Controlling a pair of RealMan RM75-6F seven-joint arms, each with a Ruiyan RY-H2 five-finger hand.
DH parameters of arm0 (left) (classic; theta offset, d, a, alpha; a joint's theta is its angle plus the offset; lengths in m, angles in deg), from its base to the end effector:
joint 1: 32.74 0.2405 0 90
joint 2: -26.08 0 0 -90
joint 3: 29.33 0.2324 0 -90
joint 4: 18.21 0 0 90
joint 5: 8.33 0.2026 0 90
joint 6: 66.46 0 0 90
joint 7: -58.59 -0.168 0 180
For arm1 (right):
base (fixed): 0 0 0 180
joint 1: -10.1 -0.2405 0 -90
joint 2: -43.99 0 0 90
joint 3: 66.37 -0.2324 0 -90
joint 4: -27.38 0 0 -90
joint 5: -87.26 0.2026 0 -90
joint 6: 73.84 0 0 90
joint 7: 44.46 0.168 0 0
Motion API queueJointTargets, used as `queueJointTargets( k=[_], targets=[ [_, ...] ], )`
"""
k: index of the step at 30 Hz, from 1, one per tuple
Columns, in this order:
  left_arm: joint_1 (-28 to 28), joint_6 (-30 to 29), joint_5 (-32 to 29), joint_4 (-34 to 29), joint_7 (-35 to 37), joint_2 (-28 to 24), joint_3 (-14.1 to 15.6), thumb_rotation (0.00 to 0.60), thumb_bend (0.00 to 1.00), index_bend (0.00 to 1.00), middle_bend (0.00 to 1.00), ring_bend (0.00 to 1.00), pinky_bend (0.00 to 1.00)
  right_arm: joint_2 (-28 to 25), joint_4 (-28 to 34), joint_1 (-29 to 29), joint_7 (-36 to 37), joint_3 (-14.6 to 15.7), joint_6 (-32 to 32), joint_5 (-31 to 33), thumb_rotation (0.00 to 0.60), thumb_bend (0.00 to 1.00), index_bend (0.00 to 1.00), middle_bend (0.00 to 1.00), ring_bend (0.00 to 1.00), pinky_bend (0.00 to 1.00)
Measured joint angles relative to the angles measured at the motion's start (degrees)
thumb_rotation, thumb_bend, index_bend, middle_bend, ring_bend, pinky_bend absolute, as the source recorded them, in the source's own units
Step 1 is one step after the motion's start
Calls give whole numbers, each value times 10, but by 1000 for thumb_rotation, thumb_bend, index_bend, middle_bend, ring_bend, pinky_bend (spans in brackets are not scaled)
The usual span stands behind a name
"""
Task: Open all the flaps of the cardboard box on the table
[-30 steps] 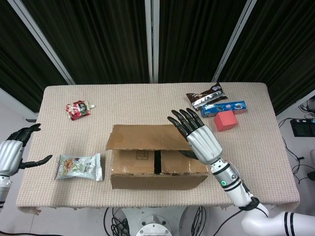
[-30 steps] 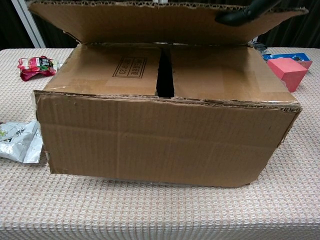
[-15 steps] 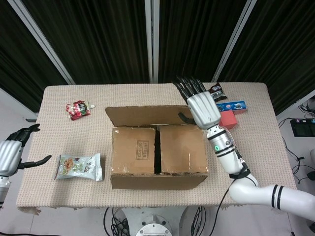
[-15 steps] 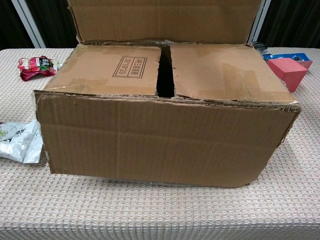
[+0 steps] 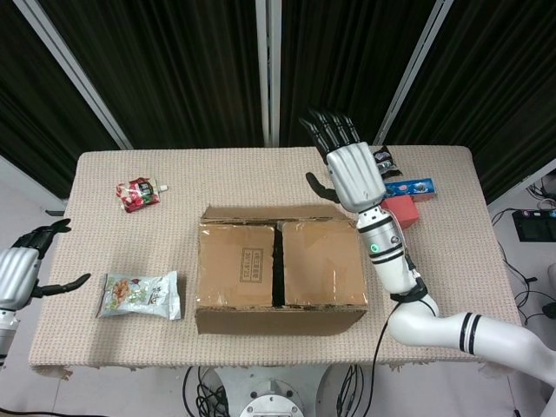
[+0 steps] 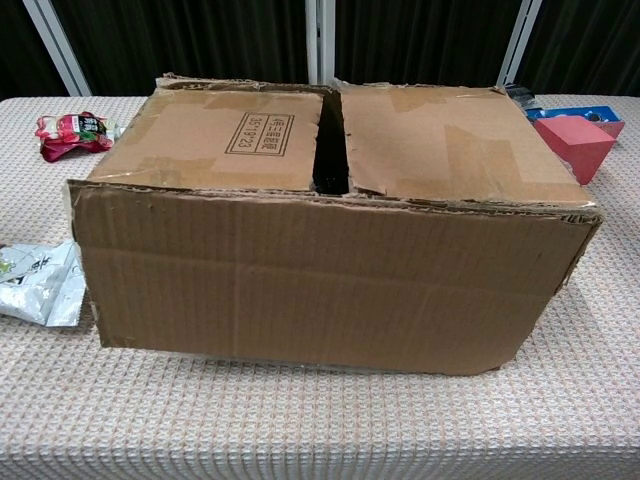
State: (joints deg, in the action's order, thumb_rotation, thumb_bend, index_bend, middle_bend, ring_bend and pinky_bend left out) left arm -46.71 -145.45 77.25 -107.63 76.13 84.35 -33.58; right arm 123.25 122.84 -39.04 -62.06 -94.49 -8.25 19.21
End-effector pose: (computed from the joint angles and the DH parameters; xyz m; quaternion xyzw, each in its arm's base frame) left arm -0.2736 0.2549 0.1821 -0.5997 -0.4120 -0.4511 0.5168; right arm 0.0022 -0.3877 0.1159 0.6331 -0.2608 0.5931 0.4236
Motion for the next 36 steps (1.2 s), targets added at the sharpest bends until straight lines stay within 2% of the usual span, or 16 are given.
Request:
queueJointTargets(
  k=[3, 7, 9, 10, 13, 16, 21, 26, 36],
  targets=[
    [-3, 4, 2, 1, 2, 2, 0, 337, 120, 113, 219, 181, 254, -31, 19, 9, 63, 17, -13, -55, 600, 518, 0, 14, 0, 1],
    [-6, 8, 6, 1, 2, 6, 0, 338, 121, 107, 219, 181, 254, -87, 46, 14, 160, 47, -48, -123, 600, 697, 0, 117, 19, 36],
    [-8, 9, 6, 1, 0, 8, -1, 337, 121, 107, 218, 181, 254, -119, 60, 13, 210, 64, -79, -155, 600, 751, 82, 202, 76, 73],
    [-9, 9, 7, 0, 0, 9, -1, 337, 121, 107, 219, 181, 254, -131, 64, 11, 231, 71, -91, -169, 600, 763, 183, 247, 104, 98],
    [-9, 7, 8, 0, 0, 10, -1, 337, 121, 107, 219, 180, 254, -158, 73, 3, 288, 98, -128, -215, 600, 778, 367, 293, 115, 107],
    [-7, 6, 8, 2, 3, 12, -1, 337, 122, 104, 218, 181, 254, -169, 71, -13, 322, 128, -157, -253, 600, 781, 413, 330, 126, 89],
    [-5, 7, 7, 9, 12, 13, 2, 336, 121, 102, 219, 181, 254, -168, 64, -38, 339, 152, -192, -269, 600, 784, 449, 363, 165, 86],
    [-3, 8, 7, 21, 24, 17, 4, 337, 122, 102, 219, 181, 254, -152, 51, -54, 316, 166, -215, -264, 600, 787, 452, 362, 155, 41],
    [4, 5, 6, 37, 37, 19, 8, 337, 122, 103, 219, 181, 254, -108, 24, -71, 287, 184, -222, -250, 600, 827, 447, 346, 122, 0]
  ],
)
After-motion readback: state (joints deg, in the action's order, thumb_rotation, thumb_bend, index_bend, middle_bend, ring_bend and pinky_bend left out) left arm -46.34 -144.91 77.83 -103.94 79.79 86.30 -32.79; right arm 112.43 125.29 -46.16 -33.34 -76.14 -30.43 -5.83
